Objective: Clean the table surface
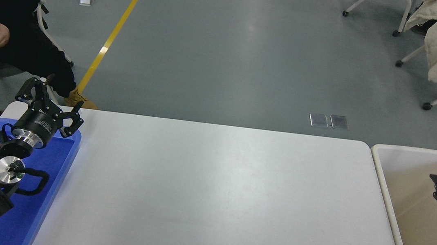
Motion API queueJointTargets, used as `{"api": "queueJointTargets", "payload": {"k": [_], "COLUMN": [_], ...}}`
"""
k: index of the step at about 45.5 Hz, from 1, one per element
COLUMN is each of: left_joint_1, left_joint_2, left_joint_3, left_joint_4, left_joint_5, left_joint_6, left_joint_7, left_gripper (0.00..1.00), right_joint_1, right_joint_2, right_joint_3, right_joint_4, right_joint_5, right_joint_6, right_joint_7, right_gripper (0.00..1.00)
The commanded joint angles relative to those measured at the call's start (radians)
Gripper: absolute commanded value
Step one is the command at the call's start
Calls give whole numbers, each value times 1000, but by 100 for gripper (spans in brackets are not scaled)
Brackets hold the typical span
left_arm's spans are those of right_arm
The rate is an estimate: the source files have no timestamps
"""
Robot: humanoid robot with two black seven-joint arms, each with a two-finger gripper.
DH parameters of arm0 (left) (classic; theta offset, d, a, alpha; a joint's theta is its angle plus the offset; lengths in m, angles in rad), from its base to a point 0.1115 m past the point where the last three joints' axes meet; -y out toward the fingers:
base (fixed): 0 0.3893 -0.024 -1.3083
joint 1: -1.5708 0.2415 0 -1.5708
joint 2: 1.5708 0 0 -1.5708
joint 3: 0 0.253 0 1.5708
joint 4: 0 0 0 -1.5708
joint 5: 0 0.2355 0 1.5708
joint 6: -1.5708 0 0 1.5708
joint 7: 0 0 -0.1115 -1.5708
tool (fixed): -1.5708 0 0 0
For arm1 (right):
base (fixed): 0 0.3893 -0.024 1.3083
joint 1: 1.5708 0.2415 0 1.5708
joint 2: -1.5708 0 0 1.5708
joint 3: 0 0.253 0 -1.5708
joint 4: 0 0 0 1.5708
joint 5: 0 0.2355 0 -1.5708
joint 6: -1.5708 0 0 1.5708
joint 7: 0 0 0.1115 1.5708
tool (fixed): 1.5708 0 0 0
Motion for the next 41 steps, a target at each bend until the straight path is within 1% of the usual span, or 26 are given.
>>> {"api": "queueJointTargets", "payload": {"k": [1, 10, 16, 24, 28, 33, 41], "left_joint_1": [-1, -1, -1, -1, -1, 0, -1], "left_joint_2": [-2, 0, 0, 0, 0, 0, -2], "left_joint_3": [0, 0, 0, 0, 0, 0, 0], "left_joint_4": [0, 0, 0, 0, 0, 0, 0], "left_joint_5": [0, 0, 0, 0, 0, 0, 0], "left_joint_6": [0, 0, 0, 0, 0, 0, 0], "left_joint_7": [0, 0, 0, 0, 0, 0, 0], "left_gripper": [100, 100, 100, 100, 100, 100, 100], "right_joint_1": [-57, -85, -86, -86, -74, -57, -25], "right_joint_2": [140, 329, 415, 484, 518, 570, 576], "right_joint_3": [159, 254, 286, 317, 322, 322, 300], "right_joint_4": [167, 162, 152, 124, 101, 58, -39], "right_joint_5": [0, 0, 0, -1, -1, -7, -20], "right_joint_6": [-2, 0, 0, 0, 0, 0, 0], "right_joint_7": [27, 31, 35, 46, 75, 136, 182], "right_gripper": [100, 100, 100, 100, 100, 100, 100]}}
